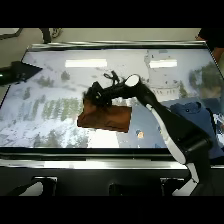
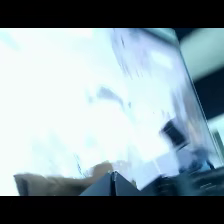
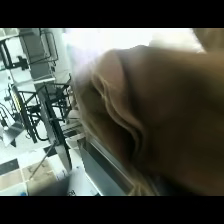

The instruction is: Fold the shirts.

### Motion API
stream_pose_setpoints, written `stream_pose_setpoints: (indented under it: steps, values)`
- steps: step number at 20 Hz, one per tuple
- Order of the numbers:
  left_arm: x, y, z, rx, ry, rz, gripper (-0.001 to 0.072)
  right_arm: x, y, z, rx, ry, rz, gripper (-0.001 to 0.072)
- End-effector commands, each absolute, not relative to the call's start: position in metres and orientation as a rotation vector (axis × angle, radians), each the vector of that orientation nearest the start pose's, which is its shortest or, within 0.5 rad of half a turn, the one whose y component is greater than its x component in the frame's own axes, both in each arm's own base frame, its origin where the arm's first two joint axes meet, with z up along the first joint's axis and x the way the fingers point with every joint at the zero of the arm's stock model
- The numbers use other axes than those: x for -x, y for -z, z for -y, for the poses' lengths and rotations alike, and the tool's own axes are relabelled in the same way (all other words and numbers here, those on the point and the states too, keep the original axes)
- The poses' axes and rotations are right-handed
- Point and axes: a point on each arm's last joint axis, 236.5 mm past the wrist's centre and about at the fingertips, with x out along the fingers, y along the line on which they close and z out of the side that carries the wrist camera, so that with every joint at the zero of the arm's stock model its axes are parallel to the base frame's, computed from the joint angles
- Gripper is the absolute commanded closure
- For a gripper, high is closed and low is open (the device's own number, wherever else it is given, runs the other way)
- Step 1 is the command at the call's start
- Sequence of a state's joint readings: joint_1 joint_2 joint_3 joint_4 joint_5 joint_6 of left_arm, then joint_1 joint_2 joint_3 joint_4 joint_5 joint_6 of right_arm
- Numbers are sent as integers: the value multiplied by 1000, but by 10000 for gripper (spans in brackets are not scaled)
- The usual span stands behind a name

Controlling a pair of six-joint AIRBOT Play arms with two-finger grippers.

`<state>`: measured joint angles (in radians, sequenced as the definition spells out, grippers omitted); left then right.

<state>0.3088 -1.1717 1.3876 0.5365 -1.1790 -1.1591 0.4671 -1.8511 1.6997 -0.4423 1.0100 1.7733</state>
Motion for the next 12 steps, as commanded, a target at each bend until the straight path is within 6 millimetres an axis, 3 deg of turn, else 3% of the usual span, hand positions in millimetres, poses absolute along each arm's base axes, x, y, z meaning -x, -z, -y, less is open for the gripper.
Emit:
stream_pose_setpoints:
  steps: [1, 3, 4, 8, 9, 10, 12]
  values:
    - [-408, -270, 37, 471, 475, -544, 680, -431, -23, -431, -1022, -704, -1410, 34]
    - [-401, -262, 40, 442, 486, -580, 680, -430, -22, -393, -899, -690, -1442, 46]
    - [-400, -257, 39, 432, 482, -595, 679, -430, -17, -358, -795, -642, -1466, 46]
    - [-400, -244, 36, 433, 468, -626, 679, -407, 24, -156, -356, -120, -1682, 51]
    - [-399, -242, 37, 436, 469, -630, 679, -395, 34, -128, -333, -36, -1746, 61]
    - [-399, -241, 37, 438, 470, -633, 679, -389, 43, -123, -368, -25, -1775, 81]
    - [-399, -239, 38, 437, 472, -635, 679, -388, 64, -146, -497, -72, -1774, 83]
